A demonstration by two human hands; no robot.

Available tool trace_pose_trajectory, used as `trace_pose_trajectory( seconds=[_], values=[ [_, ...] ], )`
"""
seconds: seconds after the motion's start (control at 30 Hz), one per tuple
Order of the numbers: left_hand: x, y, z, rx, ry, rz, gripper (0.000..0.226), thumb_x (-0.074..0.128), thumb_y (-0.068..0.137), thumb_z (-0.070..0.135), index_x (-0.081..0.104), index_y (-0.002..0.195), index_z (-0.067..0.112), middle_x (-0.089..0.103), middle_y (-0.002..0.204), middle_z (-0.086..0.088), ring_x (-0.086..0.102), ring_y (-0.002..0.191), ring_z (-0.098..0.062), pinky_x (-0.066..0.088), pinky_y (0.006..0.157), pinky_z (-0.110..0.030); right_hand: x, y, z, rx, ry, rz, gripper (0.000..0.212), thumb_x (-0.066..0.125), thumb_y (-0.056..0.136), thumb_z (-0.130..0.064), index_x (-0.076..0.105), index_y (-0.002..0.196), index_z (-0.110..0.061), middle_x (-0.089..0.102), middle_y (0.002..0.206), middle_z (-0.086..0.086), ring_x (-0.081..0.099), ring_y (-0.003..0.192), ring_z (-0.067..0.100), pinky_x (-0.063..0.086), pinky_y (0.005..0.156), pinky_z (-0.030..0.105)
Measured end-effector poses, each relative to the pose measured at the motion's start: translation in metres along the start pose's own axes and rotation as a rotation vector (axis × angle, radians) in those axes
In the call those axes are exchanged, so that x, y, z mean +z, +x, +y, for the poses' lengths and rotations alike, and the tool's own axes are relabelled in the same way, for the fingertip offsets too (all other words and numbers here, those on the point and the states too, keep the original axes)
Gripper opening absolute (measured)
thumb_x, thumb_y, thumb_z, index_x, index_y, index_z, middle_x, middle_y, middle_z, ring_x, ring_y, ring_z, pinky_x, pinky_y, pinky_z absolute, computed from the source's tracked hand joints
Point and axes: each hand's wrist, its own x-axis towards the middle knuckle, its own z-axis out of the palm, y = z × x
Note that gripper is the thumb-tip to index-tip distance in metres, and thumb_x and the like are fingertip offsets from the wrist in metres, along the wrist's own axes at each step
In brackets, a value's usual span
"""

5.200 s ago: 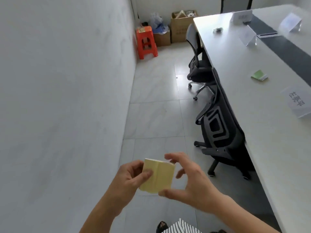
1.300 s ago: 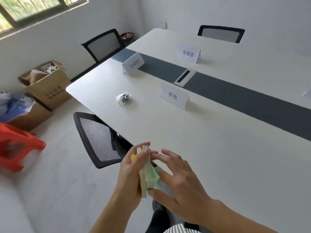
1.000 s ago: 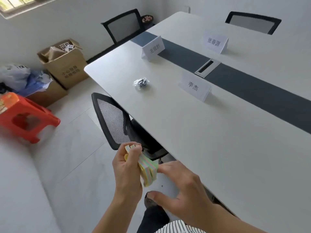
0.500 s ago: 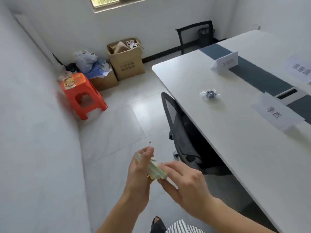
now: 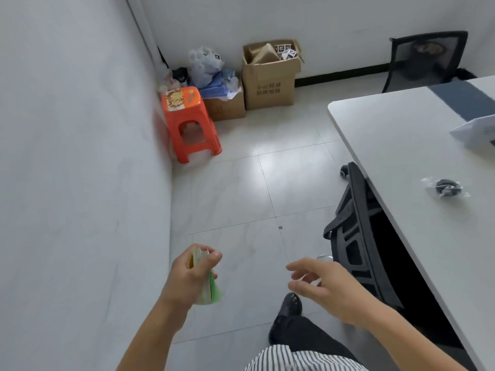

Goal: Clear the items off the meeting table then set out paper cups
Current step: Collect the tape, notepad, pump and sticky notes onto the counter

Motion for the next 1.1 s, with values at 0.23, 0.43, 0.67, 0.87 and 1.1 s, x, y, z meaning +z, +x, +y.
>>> trace_pose_trajectory(
  seconds=[0.23,0.43,0.67,0.87,1.1],
  values=[
    [-0.022,0.109,0.036,-0.108,0.107,-0.037,0.059,0.074,0.048,0.055,0.064,0.086,0.010,0.058,0.071,-0.008,0.063,0.066,-0.022,0.049,0.070,-0.041,-0.056,0.115,0.018,0.151,0.072,0.003,0.040,0.064,0.086,-0.048,0.060,0.124,-0.035,0.067,0.101,-0.016,0.065,0.088,-0.005,0.050,0.077,0.016],
    [-0.016,0.210,0.112,-0.098,0.188,-0.117,0.054,0.075,0.049,0.057,0.066,0.083,0.016,0.060,0.072,-0.002,0.064,0.070,-0.021,0.050,0.073,-0.043,-0.128,0.216,-0.016,0.138,0.071,0.073,0.042,0.063,0.086,-0.047,0.058,0.126,-0.033,0.065,0.106,-0.015,0.064,0.093,-0.001,0.054,0.081,0.021],
    [0.018,0.328,0.185,-0.079,0.288,-0.248,0.062,0.072,0.048,0.059,0.068,0.091,0.015,0.062,0.080,-0.004,0.064,0.073,-0.022,0.052,0.074,-0.042,-0.198,0.302,-0.042,0.132,0.064,0.151,0.039,0.062,0.086,-0.048,0.058,0.124,-0.037,0.065,0.107,-0.016,0.064,0.095,-0.002,0.054,0.084,0.022],
    [0.059,0.476,0.263,-0.010,0.423,-0.411,0.050,0.072,0.057,0.053,0.068,0.091,0.016,0.064,0.083,-0.006,0.063,0.075,-0.024,0.053,0.075,-0.043,-0.243,0.365,-0.013,0.387,0.199,0.350,0.042,0.064,0.086,-0.047,0.060,0.124,-0.033,0.066,0.105,-0.013,0.065,0.094,0.000,0.053,0.088,0.026],
    [0.160,0.588,0.357,0.099,0.528,-0.619,0.041,0.072,0.063,0.045,0.067,0.092,0.017,0.066,0.085,-0.008,0.065,0.076,-0.024,0.052,0.073,-0.041,-0.291,0.394,-0.014,0.565,0.435,0.627,0.032,0.065,0.086,-0.044,0.060,0.117,-0.039,0.066,0.106,-0.017,0.063,0.098,-0.002,0.051,0.088,0.022]
  ],
)
